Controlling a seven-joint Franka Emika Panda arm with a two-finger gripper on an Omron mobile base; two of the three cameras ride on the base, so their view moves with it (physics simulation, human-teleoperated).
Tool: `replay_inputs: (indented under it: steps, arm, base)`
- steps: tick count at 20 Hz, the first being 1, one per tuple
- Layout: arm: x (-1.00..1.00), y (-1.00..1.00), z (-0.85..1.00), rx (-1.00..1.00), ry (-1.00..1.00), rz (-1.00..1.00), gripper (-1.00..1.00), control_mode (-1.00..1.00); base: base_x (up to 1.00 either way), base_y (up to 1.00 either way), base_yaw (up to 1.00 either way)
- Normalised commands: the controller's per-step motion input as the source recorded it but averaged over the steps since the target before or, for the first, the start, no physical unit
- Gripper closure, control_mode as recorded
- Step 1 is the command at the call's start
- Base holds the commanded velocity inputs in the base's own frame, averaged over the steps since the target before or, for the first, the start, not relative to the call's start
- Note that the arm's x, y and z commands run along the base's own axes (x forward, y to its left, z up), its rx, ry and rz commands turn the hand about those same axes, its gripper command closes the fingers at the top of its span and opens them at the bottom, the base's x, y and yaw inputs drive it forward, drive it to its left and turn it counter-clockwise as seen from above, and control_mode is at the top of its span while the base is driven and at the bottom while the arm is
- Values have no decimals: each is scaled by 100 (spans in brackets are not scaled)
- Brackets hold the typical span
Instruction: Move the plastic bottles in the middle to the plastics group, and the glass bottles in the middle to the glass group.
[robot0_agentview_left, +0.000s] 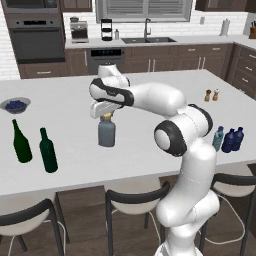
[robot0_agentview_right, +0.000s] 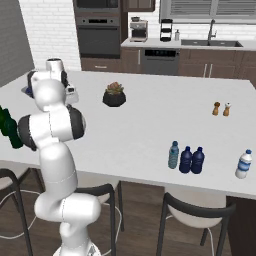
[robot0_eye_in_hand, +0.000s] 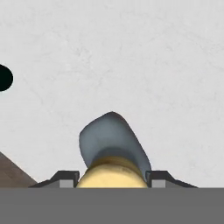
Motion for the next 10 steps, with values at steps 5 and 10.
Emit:
replay_inputs:
  steps: [5,10]
  arm:
    - [-20,53,21,1,-2,10,100,-100]
    - [-15,48,6,1,-3,9,100,-100]
  base:
    - [0,0,0]
    - [0,0,0]
